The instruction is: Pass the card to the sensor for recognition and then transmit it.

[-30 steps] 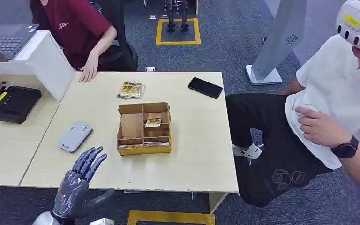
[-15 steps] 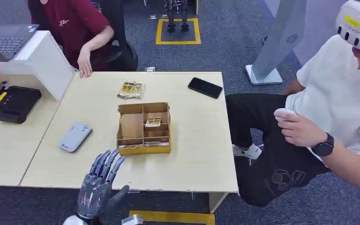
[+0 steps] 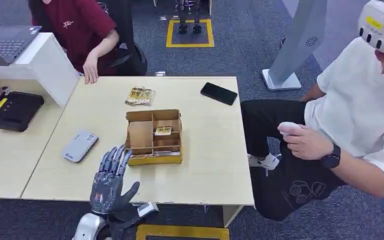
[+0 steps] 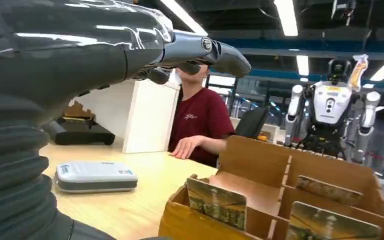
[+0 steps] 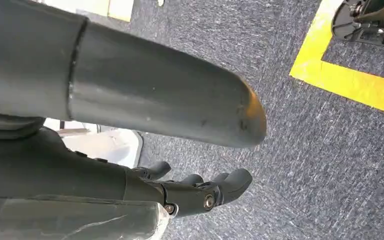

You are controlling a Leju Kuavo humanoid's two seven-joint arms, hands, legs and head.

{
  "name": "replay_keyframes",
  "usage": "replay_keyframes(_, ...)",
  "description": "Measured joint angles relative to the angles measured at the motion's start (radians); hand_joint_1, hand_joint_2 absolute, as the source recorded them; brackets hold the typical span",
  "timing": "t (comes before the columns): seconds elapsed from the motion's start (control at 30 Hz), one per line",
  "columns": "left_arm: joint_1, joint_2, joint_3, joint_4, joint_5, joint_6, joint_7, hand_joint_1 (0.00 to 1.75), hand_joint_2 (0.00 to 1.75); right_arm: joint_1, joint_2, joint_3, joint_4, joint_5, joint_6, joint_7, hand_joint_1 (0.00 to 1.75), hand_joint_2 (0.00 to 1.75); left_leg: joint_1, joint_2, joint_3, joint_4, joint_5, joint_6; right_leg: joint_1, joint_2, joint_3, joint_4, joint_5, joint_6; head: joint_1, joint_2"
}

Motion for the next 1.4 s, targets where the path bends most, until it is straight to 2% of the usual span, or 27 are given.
replay_keyframes(0.53, -0.057, -0.060, 0.103, 0.126, 0.003, 0.000, -0.019, 0.00, 1.75, -0.001, 0.000, 0.014, 0.000, 0.014, 0.002, -0.003, 0.00, 0.00, 0.000, 0.000, 0.000, 0.000, 0.000, 0.000, 0.000, 0.000, 0.000, 0.000, 0.000, 0.000, 0.000, 0.000)
replay_keyframes(0.9, -0.072, -0.103, 0.166, 0.150, 0.010, 0.001, -0.071, 0.00, 1.75, -0.002, 0.000, 0.019, 0.000, 0.021, 0.002, 0.001, 0.00, 0.00, 0.000, 0.000, 0.000, 0.000, 0.000, 0.000, 0.000, 0.000, 0.000, 0.000, 0.000, 0.000, 0.000, 0.000)
replay_keyframes(1.2, -0.082, -0.138, 0.214, 0.157, 0.045, 0.001, -0.138, 0.00, 1.75, -0.003, 0.000, 0.023, 0.000, 0.033, 0.003, 0.002, 0.00, 0.00, 0.000, 0.000, 0.000, 0.000, 0.000, 0.000, 0.000, 0.000, 0.000, 0.000, 0.000, 0.000, 0.000, 0.000)
replay_keyframes(1.4, -0.096, -0.155, 0.237, 0.165, 0.063, 0.001, -0.153, 0.00, 1.75, -0.004, 0.000, 0.023, 0.000, 0.034, 0.003, 0.002, 0.00, 0.00, 0.000, 0.000, 0.000, 0.000, 0.000, 0.000, 0.000, 0.000, 0.000, 0.000, 0.000, 0.000, 0.000, 0.000)
